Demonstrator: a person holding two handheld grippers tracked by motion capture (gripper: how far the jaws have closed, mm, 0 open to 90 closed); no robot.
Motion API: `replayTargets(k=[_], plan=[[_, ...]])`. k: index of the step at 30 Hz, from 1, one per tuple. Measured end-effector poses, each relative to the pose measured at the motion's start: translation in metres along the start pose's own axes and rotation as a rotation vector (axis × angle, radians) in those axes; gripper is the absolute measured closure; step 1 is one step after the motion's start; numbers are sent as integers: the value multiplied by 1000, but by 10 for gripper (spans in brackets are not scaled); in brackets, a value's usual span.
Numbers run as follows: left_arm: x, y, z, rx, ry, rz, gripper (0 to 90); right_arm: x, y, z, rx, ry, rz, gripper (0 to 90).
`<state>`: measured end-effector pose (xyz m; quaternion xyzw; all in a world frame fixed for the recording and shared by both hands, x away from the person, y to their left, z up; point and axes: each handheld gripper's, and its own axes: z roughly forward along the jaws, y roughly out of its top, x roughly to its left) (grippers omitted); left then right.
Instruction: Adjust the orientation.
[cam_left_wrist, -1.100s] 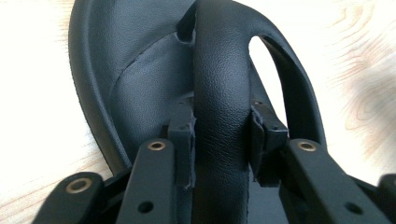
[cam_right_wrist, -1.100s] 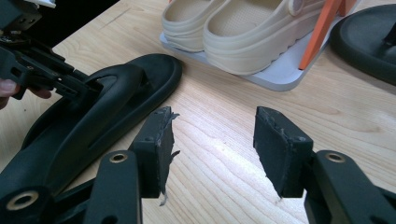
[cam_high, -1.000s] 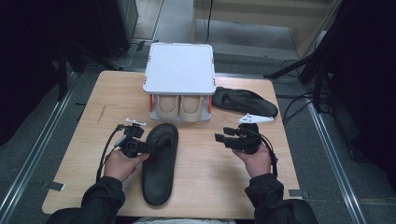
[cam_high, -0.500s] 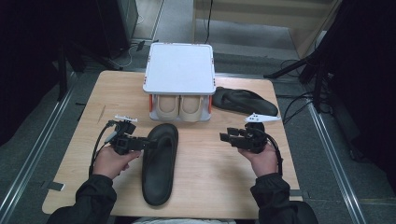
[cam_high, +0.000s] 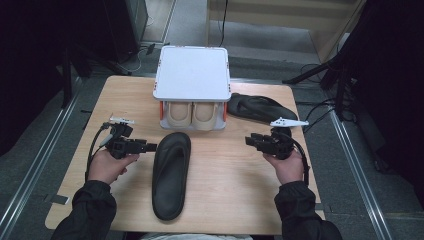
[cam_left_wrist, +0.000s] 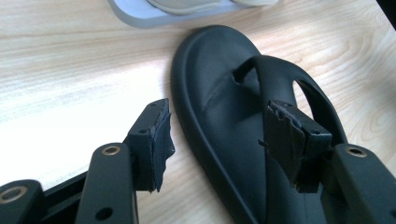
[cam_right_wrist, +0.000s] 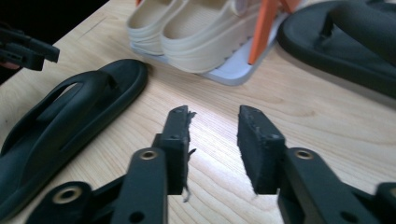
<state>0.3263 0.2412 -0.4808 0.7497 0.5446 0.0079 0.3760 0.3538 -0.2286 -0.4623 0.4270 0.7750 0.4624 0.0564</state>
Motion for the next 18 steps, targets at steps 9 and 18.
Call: replayTargets(k=[9, 18], plan=[[12, 6, 1, -20, -3, -28, 418, -27, 2, -7, -8, -71, 40, 866], [11, 6, 2, -11, 10, -14, 418, -60, 8, -7, -1, -116, 60, 900]])
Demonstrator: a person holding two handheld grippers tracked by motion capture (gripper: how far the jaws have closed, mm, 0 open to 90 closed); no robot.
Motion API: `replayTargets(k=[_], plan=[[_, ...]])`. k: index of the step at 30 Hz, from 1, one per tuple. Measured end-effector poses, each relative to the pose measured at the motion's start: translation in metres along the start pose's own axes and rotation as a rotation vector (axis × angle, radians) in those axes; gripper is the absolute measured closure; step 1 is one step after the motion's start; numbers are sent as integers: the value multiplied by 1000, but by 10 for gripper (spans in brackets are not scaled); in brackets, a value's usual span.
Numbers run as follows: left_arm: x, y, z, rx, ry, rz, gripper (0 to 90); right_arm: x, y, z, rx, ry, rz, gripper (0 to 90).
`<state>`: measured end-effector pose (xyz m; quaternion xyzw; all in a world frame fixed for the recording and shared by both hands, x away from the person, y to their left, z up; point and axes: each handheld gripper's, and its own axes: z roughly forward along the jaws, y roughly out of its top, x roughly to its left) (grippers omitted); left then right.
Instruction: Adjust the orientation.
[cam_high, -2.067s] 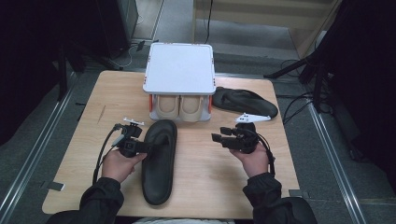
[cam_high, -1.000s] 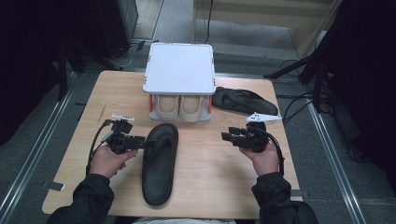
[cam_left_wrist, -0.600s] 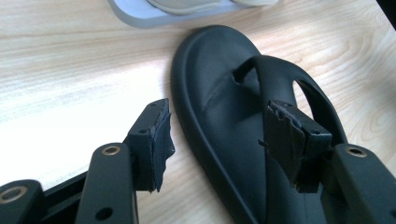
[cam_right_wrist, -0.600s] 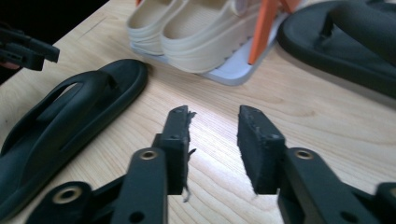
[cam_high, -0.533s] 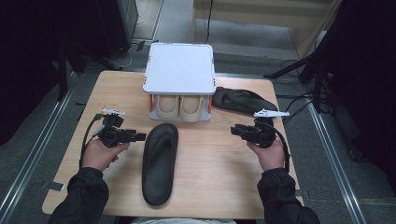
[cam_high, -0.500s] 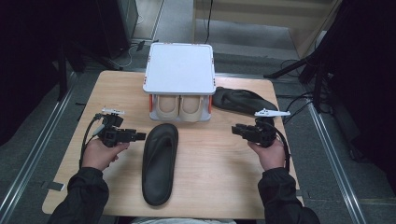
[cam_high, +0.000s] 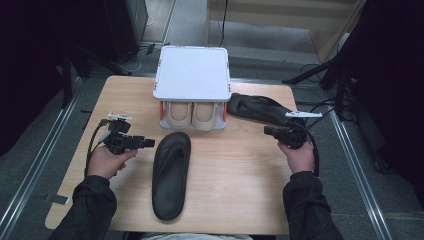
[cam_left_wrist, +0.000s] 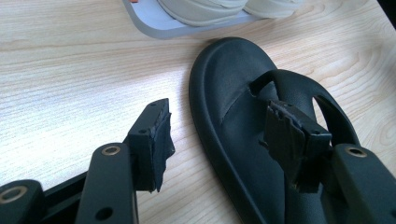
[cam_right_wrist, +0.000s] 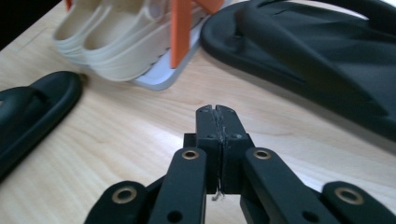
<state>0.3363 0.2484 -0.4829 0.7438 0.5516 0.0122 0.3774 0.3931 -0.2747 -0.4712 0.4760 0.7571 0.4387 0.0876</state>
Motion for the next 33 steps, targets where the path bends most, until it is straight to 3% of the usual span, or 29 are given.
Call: replayTargets(k=[7, 10, 13, 20, 25, 33], plan=[[0, -5, -2, -2, 8, 3, 417, -21, 7, 10, 21, -25, 15, 900], [0, -7, -4, -5, 14, 8, 415, -30, 8, 13, 24, -19, 58, 900], [1, -13, -7, -7, 29, 8, 410, -46, 11, 16, 28, -47, 95, 900], [3, -22, -13, -15, 47, -3, 409, -60, 22, 24, 26, -99, 84, 900], [3, -28, -18, -22, 67, -8, 407, -74, 27, 28, 27, -141, 110, 900], [4, -36, -24, -33, 76, -18, 406, -91, 35, 35, 21, -158, 135, 900]])
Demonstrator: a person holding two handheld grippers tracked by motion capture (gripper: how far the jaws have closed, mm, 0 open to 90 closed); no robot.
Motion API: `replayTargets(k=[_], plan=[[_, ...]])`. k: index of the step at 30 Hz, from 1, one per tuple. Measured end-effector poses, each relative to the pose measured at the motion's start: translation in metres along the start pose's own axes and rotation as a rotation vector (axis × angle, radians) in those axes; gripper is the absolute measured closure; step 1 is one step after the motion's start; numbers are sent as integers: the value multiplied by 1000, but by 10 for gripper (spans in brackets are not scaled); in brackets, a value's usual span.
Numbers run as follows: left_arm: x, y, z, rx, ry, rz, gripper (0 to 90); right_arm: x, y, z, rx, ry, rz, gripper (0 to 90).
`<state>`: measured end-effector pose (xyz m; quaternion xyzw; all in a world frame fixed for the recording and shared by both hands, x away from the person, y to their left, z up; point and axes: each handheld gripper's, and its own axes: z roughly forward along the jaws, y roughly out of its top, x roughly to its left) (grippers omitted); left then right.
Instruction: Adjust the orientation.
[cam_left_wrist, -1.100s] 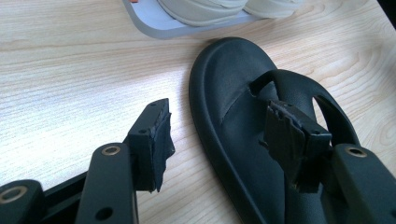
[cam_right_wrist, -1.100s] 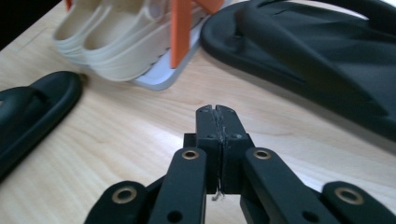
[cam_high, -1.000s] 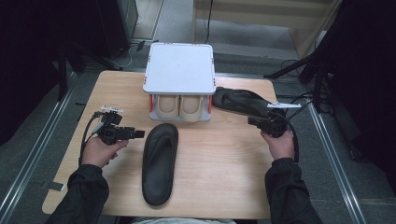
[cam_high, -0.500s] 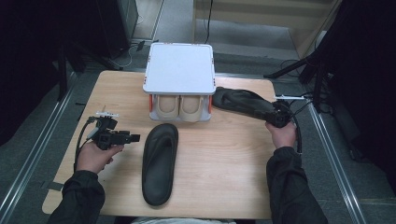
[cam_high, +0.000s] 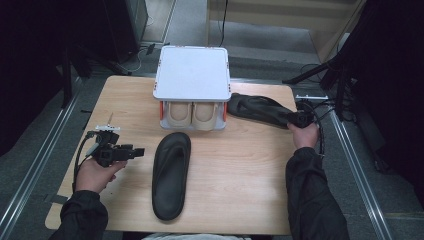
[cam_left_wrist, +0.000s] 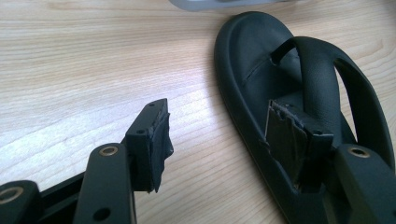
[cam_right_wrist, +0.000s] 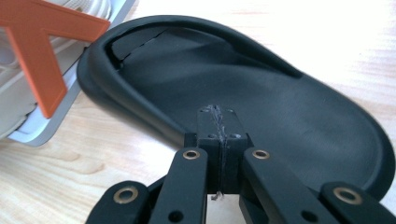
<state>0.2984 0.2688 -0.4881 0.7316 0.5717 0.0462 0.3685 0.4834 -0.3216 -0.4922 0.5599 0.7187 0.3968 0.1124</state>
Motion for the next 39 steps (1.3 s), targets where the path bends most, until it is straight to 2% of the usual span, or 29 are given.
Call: replayTargets(k=[8, 14, 19, 25, 33, 39], plan=[[3, -6, -6, -19, 12, -23, 401, -4, 2, 17, 56, -1, 4, 900], [6, -5, -8, -26, 15, -33, 395, -1, 1, 15, 63, 10, -3, 900], [8, -3, -7, -41, -6, -39, 390, 2, -2, 14, 72, 21, -4, 900], [7, 1, -4, -37, -13, -28, 388, 12, -5, 12, 90, 27, -43, 900], [5, 7, 1, -33, -23, -12, 387, 23, -10, 12, 105, 35, -64, 896], [4, 11, 5, -33, -33, -4, 386, 30, -16, 15, 143, 19, -88, 896]])
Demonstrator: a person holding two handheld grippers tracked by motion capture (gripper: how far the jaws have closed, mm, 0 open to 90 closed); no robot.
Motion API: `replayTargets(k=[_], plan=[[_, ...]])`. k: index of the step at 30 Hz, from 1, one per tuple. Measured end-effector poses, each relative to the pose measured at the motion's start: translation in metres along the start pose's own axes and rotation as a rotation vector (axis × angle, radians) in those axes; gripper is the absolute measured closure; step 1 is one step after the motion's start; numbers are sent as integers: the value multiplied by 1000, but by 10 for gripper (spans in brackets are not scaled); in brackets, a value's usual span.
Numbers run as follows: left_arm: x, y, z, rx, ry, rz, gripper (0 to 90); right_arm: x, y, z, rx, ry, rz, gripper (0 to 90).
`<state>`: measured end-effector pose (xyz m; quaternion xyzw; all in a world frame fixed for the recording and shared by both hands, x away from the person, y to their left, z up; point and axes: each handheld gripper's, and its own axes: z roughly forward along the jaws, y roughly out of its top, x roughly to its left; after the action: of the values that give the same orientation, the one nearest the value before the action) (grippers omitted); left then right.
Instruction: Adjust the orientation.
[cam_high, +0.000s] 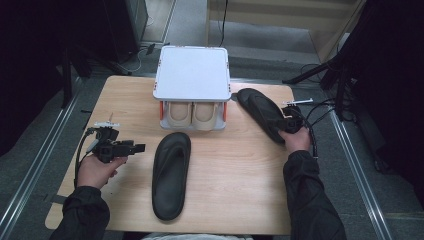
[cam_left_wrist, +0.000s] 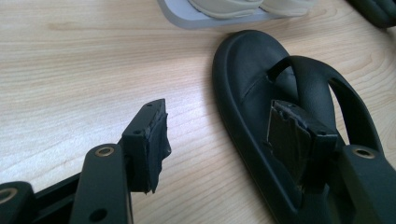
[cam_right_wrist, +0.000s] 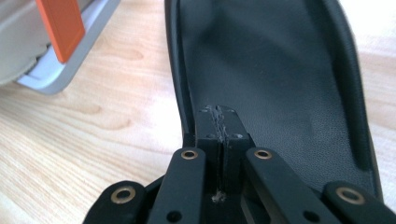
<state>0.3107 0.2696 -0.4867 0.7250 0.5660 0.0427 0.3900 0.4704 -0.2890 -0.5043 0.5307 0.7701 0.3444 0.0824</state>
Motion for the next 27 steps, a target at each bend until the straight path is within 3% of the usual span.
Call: replayTargets(k=[4, 11, 27], plan=[[-1, 3, 4, 6, 10, 15, 385, 2, -3, 1, 3, -5, -11, 880], [-2, 7, 8, 12, -11, 20, 385, 11, -5, 1, 12, -9, -9, 900], [-3, 12, 13, 14, -17, 18, 383, 29, -3, 9, 30, 36, -7, 900]])
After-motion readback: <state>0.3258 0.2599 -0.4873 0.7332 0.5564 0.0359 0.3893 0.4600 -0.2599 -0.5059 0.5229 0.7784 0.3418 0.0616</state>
